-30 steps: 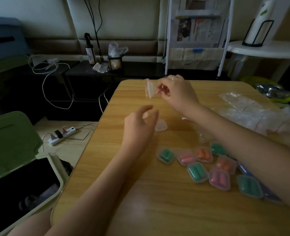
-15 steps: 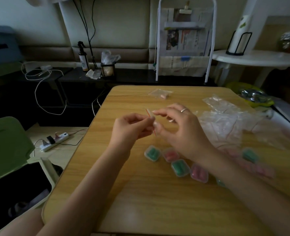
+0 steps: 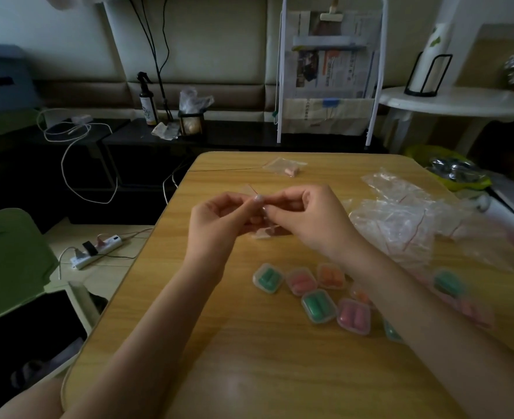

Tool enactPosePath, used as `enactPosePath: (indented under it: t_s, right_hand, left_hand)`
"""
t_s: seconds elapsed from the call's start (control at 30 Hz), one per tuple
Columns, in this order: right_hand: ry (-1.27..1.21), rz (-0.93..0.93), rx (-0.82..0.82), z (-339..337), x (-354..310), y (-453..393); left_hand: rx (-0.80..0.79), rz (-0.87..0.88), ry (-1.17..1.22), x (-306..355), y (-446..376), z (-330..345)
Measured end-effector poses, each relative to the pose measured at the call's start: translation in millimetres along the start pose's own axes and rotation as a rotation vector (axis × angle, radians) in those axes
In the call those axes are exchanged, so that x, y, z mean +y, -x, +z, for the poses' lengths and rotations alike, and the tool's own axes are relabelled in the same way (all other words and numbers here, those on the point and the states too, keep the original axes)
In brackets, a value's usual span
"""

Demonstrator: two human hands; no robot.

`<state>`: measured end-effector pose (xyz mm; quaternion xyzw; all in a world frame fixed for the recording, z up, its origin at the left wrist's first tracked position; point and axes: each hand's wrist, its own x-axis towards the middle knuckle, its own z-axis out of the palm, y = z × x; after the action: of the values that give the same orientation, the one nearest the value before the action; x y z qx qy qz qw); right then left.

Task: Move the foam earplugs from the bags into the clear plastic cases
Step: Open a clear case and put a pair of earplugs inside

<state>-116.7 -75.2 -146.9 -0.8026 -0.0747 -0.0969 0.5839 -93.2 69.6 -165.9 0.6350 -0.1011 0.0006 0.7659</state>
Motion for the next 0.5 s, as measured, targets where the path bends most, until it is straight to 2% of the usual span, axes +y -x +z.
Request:
enactPosePath:
  t_s: [0.13,0.23,0.3,0.37,0.43,0.5]
  right_hand:
    - [-0.081,0.015,0.065,8.4,3.5,-3.7]
    - [0.183,-0.135,0.156,12.9,9.3,1.1]
    - [0.478,-0.261,0.149,16.1,12.3,6.3]
    - [0.666,-0.31,0.14,17.6,14.4,8.1]
    - [0.721,-0.32,0.151,17.3,15.9,7.5]
    - [0.636,-0.31,0.174,18.8,16.5,7.8]
  left_hand:
    - [0.018,0.07,-0.062,0.0,-1.0,-0.3]
    - [0.028,0.137,-0.249,-5.7,-0.9,2.9]
    - [0.053,0.2,-0.38,-9.2,-0.2,4.8]
    - [0.054,0.244,-0.43,-10.6,1.5,6.9]
    - [0.036,0.271,-0.46,-11.1,4.0,9.4]
    - [0.023,0.291,-0.498,-10.6,6.1,11.0]
